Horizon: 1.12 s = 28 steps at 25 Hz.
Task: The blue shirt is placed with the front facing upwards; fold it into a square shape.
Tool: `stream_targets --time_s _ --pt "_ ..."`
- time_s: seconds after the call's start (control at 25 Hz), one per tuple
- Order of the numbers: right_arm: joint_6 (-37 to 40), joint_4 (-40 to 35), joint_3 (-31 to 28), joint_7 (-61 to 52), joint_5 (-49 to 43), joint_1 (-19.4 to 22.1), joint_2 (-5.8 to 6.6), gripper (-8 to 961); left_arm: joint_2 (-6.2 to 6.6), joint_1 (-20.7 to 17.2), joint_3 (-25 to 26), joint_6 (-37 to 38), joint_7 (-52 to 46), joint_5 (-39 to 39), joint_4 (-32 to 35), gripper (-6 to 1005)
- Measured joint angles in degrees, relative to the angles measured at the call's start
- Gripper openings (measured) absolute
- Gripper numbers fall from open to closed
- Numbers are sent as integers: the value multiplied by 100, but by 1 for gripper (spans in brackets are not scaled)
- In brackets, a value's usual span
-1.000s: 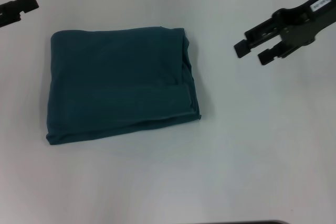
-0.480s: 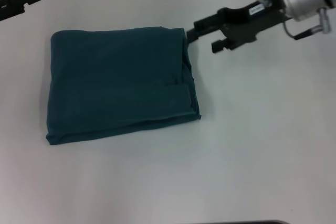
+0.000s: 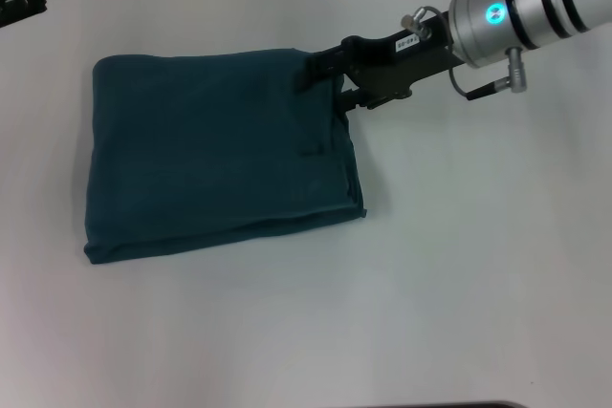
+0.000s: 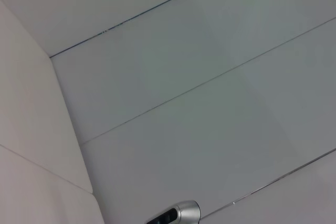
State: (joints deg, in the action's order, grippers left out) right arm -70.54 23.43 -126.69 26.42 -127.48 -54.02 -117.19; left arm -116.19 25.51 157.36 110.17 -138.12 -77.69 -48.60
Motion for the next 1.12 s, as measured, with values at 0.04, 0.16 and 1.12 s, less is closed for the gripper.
stream_targets --time_s 0.04,0.16,1.12 --pt "4 -5 5 -5 0 -2 -13 854 0 0 -1 -9 8 0 0 785" --pt "90 -11 15 -13 6 -5 -50 849 0 0 -3 -25 40 0 2 785" --pt "943 -178 342 88 282 -22 -203 740 -27 73 -29 -126 75 37 79 784"
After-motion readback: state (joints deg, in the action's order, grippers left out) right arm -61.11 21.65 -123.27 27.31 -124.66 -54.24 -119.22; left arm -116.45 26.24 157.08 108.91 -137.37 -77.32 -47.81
